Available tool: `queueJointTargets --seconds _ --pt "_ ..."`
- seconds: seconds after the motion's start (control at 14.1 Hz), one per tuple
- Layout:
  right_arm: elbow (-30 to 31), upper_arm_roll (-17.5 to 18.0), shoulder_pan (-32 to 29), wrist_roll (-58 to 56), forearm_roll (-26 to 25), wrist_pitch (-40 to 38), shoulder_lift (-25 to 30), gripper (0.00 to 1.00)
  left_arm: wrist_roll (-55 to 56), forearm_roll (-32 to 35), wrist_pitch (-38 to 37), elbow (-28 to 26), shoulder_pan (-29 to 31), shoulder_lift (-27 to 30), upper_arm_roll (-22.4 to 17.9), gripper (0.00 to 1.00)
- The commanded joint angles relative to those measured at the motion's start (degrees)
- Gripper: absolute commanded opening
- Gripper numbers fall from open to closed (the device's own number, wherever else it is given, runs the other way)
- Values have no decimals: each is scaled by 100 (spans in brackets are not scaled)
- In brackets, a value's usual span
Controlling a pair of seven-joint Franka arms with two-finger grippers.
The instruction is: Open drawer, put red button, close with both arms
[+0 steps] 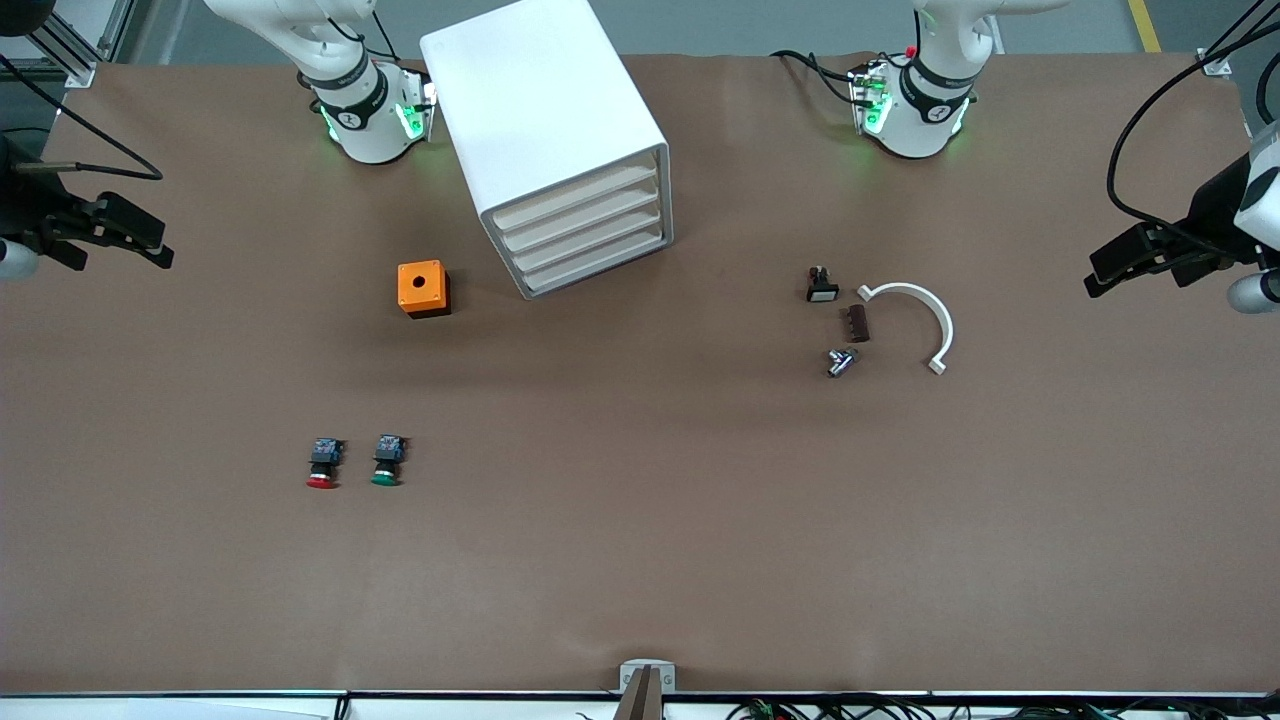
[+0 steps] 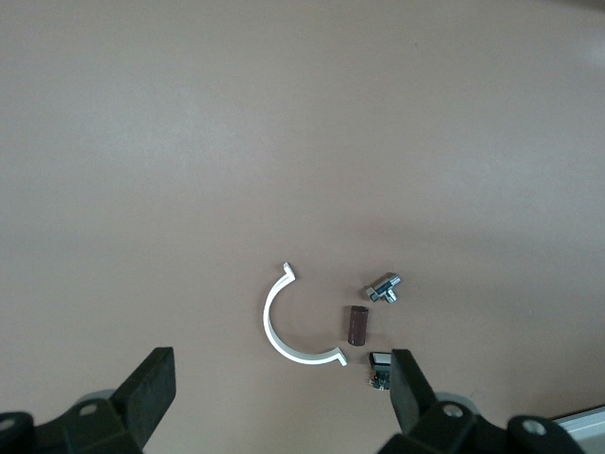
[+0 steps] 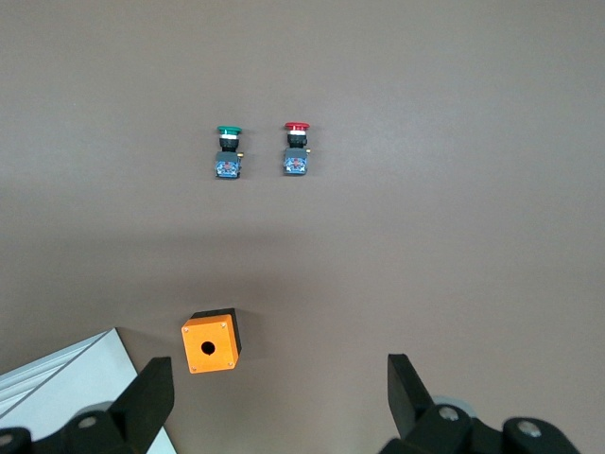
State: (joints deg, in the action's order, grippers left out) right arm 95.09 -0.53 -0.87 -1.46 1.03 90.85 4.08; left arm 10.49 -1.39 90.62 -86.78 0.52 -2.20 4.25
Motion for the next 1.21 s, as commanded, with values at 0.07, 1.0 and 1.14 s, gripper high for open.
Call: queueJointTargets --seconds 0.07,1.0,1.14 --pt "28 26 -9 32 12 -59 85 100 -144 52 -9 99 45 -35 6 100" --pt "19 26 -18 32 12 -50 85 100 -29 -1 -27 91 -174 -780 111 100" --pt "19 26 -18 32 12 -50 85 100 128 -54 -27 91 -254 -1123 146 100"
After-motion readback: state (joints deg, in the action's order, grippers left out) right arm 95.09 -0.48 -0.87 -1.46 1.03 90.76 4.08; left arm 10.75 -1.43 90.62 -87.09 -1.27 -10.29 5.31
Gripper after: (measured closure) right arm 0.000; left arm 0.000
